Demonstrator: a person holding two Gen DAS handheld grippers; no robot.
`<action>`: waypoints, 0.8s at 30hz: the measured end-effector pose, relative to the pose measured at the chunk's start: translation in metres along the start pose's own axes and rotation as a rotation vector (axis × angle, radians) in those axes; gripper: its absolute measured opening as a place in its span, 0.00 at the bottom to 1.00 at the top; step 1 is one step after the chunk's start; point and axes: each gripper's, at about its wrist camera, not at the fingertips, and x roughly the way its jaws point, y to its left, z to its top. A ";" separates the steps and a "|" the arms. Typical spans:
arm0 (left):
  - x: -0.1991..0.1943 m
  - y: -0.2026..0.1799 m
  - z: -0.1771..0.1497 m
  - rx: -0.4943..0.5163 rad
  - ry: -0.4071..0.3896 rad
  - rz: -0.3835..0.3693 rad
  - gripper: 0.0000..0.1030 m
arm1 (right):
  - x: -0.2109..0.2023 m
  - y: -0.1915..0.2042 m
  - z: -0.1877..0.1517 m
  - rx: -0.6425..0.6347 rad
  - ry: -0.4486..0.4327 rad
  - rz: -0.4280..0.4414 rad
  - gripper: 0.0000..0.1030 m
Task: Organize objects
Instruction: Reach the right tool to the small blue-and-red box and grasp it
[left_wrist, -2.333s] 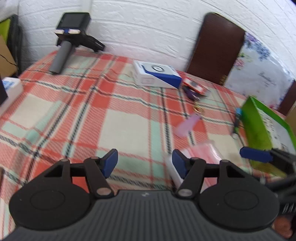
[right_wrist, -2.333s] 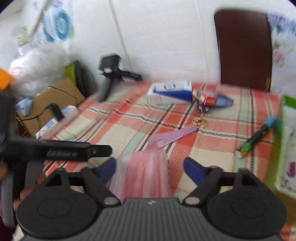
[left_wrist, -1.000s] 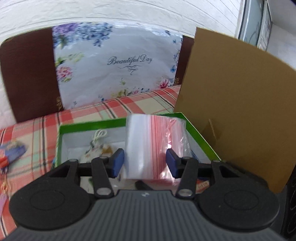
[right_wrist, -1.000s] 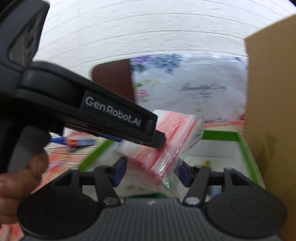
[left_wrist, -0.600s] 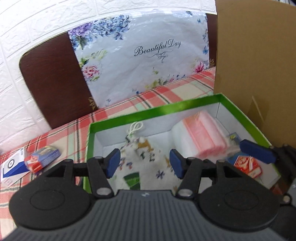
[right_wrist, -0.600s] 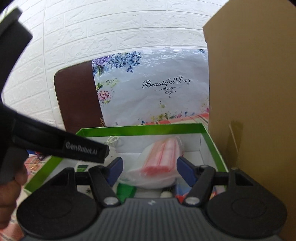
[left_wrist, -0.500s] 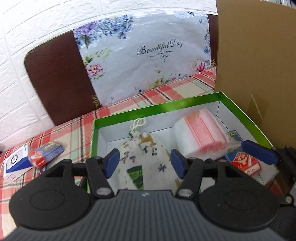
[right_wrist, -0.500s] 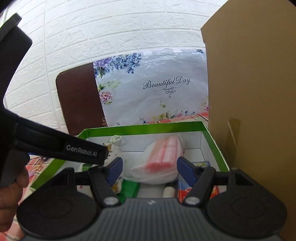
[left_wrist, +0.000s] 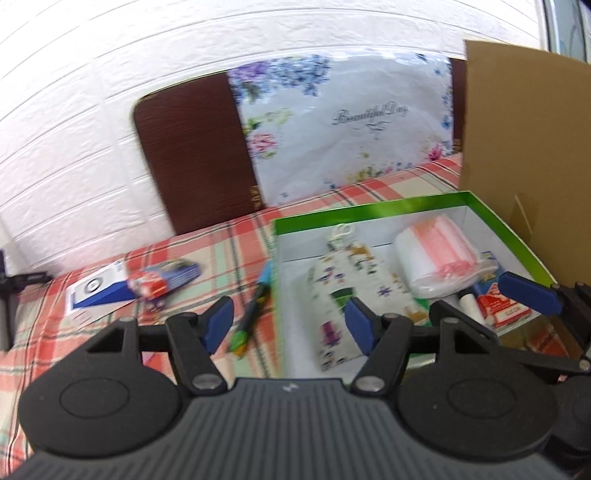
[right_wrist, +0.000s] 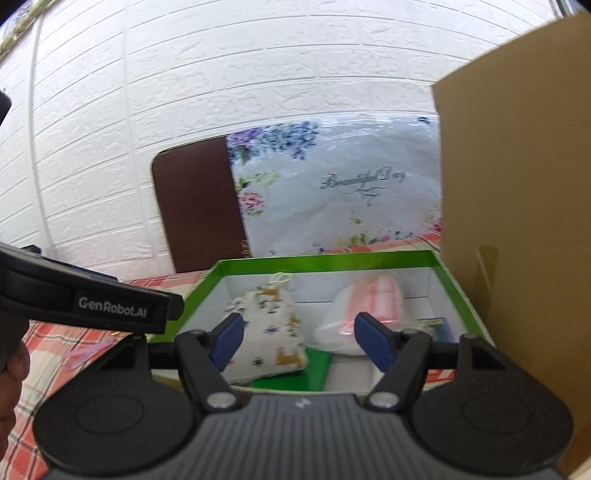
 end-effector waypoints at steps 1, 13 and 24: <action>-0.002 0.005 -0.002 -0.011 0.001 0.007 0.67 | -0.001 0.005 0.000 -0.009 0.000 0.005 0.67; -0.015 0.063 -0.029 -0.120 0.013 0.097 0.70 | -0.009 0.061 0.003 -0.123 0.008 0.074 0.67; -0.014 0.114 -0.053 -0.206 0.034 0.158 0.71 | -0.007 0.111 0.001 -0.220 0.020 0.127 0.67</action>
